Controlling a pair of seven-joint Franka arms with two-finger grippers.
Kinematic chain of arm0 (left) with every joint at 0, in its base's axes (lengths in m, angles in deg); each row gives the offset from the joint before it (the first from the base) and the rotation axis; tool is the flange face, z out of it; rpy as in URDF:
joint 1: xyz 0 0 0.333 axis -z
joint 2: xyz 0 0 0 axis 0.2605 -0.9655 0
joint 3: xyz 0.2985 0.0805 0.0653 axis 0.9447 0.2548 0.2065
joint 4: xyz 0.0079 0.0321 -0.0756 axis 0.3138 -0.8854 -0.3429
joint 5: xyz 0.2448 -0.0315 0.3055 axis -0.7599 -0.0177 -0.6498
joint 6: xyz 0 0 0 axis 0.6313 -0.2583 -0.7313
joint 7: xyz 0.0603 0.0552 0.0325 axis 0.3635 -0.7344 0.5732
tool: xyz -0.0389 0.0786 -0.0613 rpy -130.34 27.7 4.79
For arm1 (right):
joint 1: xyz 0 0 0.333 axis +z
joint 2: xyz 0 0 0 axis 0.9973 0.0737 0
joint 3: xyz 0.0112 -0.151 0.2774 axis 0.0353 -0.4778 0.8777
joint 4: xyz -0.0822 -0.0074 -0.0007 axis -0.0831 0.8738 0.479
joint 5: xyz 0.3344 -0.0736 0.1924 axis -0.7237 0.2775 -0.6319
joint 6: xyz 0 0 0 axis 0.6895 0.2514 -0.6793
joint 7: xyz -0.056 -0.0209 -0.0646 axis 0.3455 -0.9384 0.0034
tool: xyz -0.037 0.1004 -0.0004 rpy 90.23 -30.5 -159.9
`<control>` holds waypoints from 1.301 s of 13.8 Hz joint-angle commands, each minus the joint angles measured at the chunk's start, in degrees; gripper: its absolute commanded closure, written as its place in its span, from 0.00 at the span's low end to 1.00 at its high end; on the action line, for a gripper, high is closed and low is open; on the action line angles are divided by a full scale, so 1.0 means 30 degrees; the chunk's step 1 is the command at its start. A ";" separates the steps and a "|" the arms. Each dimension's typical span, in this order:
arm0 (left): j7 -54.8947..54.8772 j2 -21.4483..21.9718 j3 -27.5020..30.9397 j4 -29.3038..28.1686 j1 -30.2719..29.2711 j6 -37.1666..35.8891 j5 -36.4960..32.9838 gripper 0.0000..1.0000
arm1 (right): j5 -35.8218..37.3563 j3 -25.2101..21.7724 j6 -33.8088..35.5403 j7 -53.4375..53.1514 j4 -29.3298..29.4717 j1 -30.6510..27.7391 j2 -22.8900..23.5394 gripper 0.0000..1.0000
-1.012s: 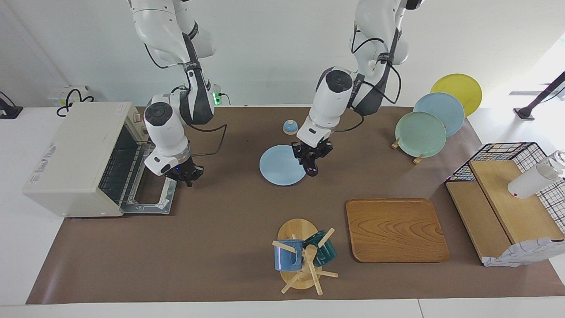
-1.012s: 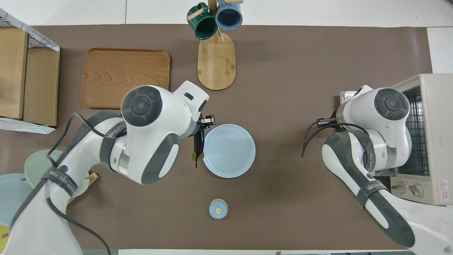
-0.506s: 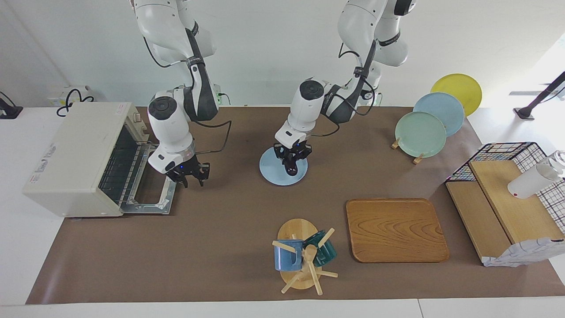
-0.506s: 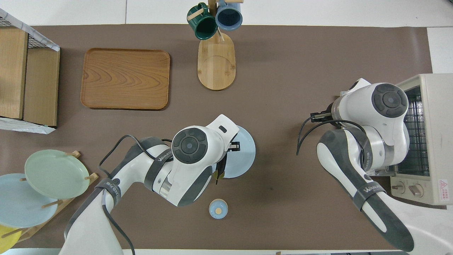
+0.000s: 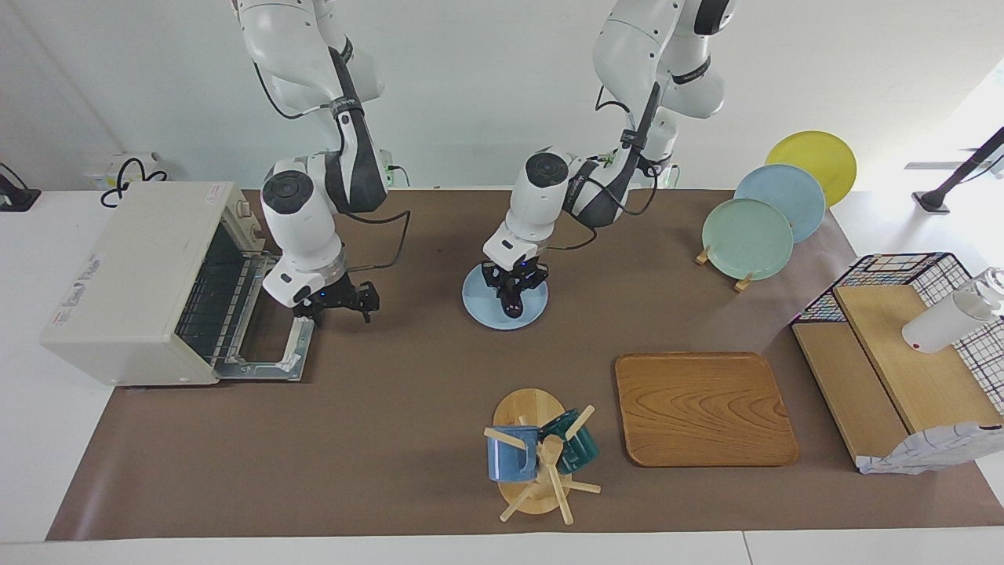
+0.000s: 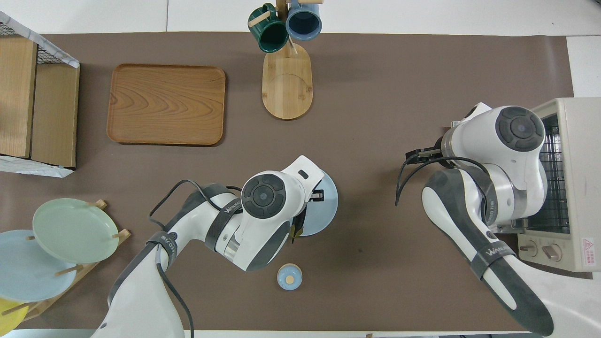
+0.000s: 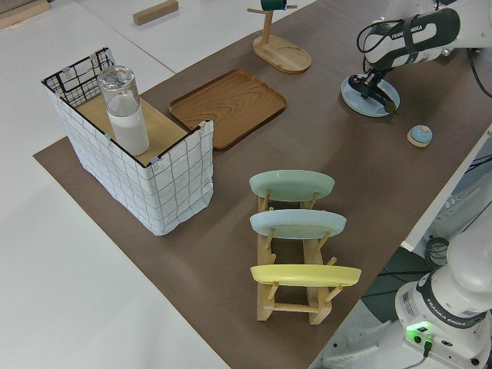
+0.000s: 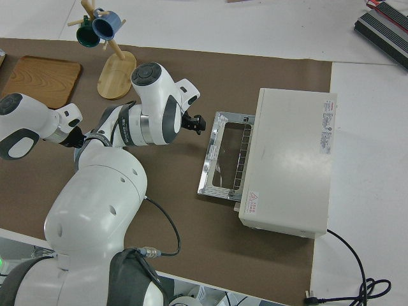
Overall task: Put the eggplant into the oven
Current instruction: 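Lower the eggplant onto the plate while the right gripper opens the oven door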
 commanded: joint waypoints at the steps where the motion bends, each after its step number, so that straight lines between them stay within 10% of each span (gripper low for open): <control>1: 0.0010 -0.0021 0.0356 0.0396 0.0287 0.0168 0.0212 0.22 | -0.0389 0.0022 0.0345 0.0042 0.0162 -0.0078 -0.0159 0.00; 2: -0.0048 -0.0196 0.0356 0.0515 0.0228 0.0167 0.0212 0.00 | -0.0389 0.0022 0.0461 0.0042 0.0133 -0.0049 -0.0159 0.00; 12: -0.3527 0.2085 0.0532 0.4352 -0.4775 -0.8263 0.0153 0.00 | -0.0916 0.0490 0.4883 -0.0425 0.4171 0.1034 0.0631 0.00; 18: -0.8688 0.4544 0.0620 0.4588 -0.9639 -1.0847 -0.0431 0.00 | -0.0623 0.0608 0.5498 -0.5136 0.8233 0.6239 0.2439 0.00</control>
